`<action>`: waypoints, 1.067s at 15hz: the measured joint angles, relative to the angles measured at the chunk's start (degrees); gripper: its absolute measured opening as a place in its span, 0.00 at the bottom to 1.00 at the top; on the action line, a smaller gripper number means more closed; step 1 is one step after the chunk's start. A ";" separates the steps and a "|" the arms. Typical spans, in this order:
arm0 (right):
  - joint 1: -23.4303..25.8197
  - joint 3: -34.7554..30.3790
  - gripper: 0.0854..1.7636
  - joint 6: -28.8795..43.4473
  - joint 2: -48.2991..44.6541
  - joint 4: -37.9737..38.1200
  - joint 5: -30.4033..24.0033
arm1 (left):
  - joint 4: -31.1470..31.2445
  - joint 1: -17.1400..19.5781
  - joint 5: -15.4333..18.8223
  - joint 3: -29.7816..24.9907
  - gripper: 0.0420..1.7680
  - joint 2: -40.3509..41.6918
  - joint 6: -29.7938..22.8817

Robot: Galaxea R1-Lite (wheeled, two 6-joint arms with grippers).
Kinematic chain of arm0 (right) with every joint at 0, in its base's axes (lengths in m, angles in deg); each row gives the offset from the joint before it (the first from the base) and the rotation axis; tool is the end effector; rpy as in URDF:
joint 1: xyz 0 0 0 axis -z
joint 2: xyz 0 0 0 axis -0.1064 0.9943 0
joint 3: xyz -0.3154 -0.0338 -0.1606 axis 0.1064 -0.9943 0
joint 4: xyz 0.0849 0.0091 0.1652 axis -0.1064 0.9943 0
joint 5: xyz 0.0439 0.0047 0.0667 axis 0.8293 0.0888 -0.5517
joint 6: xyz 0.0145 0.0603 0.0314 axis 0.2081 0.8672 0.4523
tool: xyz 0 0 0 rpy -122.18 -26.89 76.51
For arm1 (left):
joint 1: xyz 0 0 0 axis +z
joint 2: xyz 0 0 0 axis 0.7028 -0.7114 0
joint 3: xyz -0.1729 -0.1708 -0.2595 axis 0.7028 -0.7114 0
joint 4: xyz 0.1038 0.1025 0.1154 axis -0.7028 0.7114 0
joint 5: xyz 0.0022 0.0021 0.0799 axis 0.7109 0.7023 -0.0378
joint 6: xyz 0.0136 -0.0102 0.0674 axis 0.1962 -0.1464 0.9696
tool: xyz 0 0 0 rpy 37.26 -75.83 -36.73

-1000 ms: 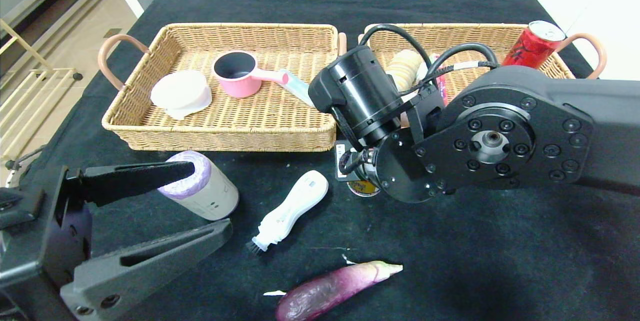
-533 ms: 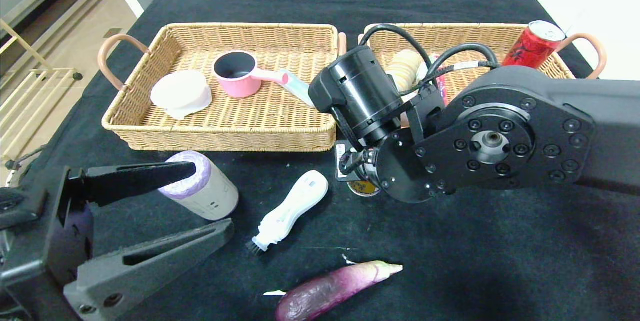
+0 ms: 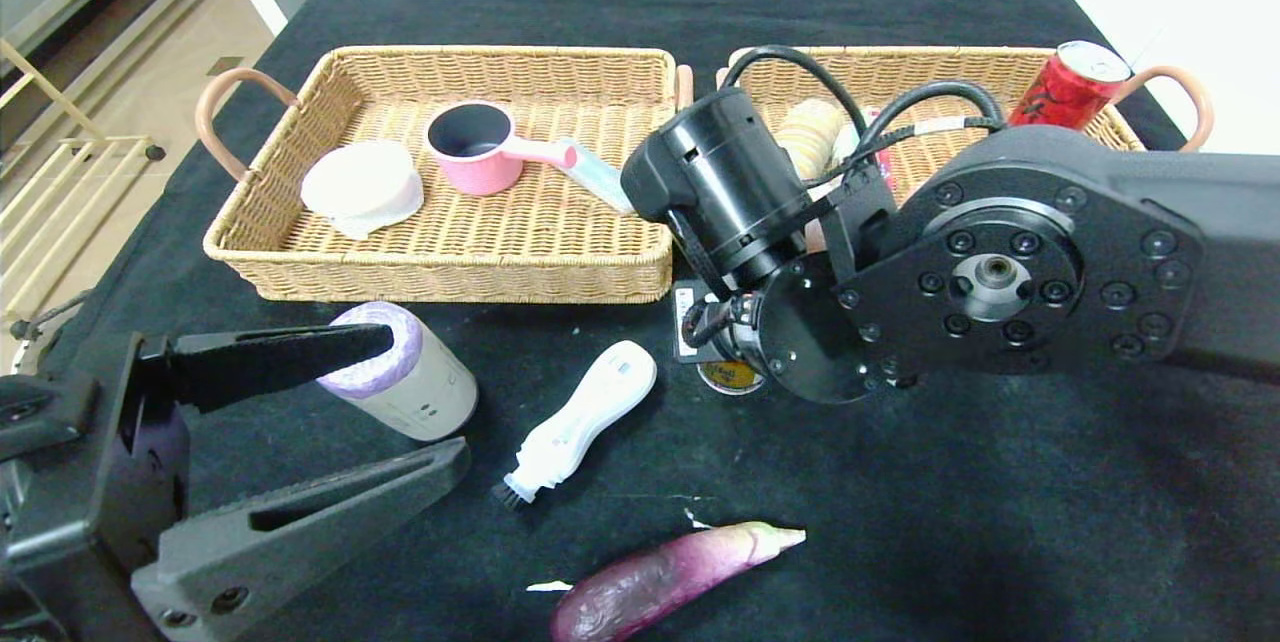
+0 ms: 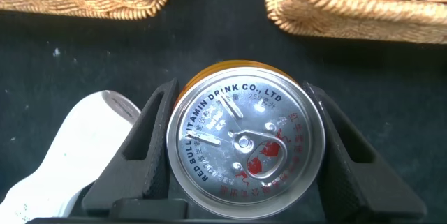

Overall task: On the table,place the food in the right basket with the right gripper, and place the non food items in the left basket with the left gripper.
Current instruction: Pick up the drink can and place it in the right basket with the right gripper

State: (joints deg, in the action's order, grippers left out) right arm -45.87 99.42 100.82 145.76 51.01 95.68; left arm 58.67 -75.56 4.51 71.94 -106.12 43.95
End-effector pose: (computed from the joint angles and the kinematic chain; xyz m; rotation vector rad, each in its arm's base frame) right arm 0.3125 0.3294 0.2756 0.0105 0.5382 0.0840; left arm 0.1165 -0.0955 0.3063 0.0113 0.0891 -0.8621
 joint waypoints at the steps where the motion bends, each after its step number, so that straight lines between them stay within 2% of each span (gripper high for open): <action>1: 0.00 0.09 0.65 0.02 -0.52 0.09 0.04 | 0.00 0.07 0.00 0.01 0.97 0.04 0.00; 5: 0.17 0.30 0.65 -1.68 -3.94 0.22 0.09 | 0.02 0.40 0.00 0.09 0.97 0.00 0.00; 11: 2.89 0.28 0.65 -4.36 -8.98 0.17 0.06 | 0.02 0.41 0.09 0.01 0.97 -0.30 0.00; 16: 7.96 0.74 0.65 -8.58 -11.39 -0.57 0.23 | 0.07 0.41 0.11 -0.05 0.97 -0.41 0.00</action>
State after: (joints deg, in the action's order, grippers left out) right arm -37.91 100.16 92.24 134.38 50.44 95.91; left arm 58.74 -75.15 4.62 71.90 -106.53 43.95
